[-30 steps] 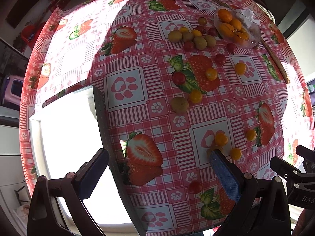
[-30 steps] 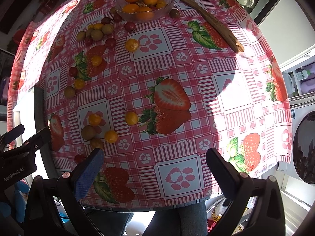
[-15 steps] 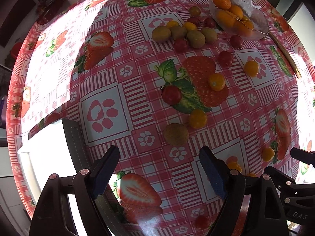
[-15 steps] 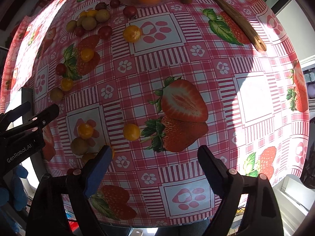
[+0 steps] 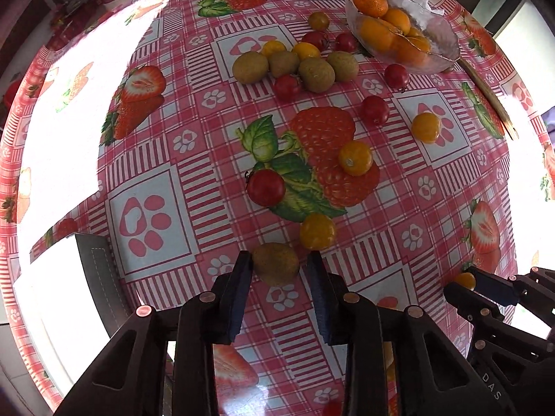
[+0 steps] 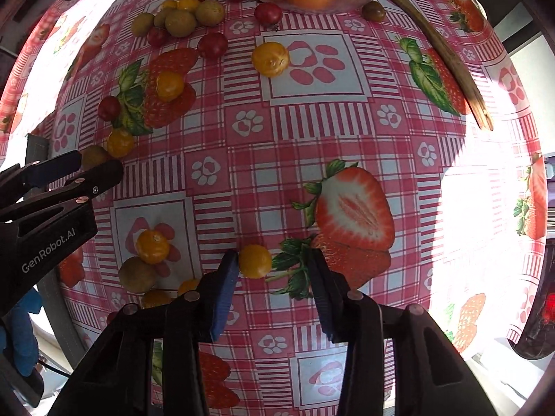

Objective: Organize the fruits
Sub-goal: 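Grasp a brown round fruit with the left gripper while the right grasps a yellow cherry tomato, then carry both fruits over the white tray and open both grippers to drop them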

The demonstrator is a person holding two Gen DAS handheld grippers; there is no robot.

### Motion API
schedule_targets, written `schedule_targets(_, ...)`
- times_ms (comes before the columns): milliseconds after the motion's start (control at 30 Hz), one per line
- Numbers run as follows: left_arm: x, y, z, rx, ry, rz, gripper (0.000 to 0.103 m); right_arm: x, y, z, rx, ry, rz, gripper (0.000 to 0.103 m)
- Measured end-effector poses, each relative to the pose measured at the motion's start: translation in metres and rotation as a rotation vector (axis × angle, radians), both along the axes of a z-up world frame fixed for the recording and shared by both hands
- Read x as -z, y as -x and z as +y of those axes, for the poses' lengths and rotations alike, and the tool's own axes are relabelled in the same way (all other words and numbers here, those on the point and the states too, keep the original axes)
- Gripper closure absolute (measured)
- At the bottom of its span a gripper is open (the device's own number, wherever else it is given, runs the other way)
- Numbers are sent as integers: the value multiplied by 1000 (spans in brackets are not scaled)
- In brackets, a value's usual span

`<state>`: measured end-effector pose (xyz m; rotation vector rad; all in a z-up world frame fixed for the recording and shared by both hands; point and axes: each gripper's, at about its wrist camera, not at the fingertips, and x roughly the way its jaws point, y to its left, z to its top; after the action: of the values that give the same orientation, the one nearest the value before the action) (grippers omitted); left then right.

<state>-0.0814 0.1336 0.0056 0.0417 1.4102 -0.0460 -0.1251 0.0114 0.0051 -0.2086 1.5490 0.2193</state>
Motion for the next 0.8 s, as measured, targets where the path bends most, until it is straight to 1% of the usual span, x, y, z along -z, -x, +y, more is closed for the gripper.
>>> schedule_targets(100,0,0,-2,-8,25,8,74,-1,-2,3,22,-47,8,83)
schedule_targets(167,-6,7,0,-27,41,-3,74,-5,-9,-17,63,-107,19,83)
schedule_targets(267,-17,16,9,-55,69,-23,74,-14,-10,-24,89,-132,13,82)
schedule_targets(433,-34,33,29,-114,100,-52,74,-29,-13,-31,70,-148,4,82)
schedule_targets(533,-43,45,44,-160,111,-67,74,-44,-11,-16,47,-160,-2,82)
schedule_targets(567,-47,50,52,-174,111,-72,74,-47,-4,-18,36,-164,-4,82)
schedule_targets(633,-51,62,64,-205,113,-83,74,-48,-4,-11,12,-173,-4,82)
schedule_targets(800,-58,89,102,-293,94,-103,74,-52,-3,27,-63,-206,-8,82)
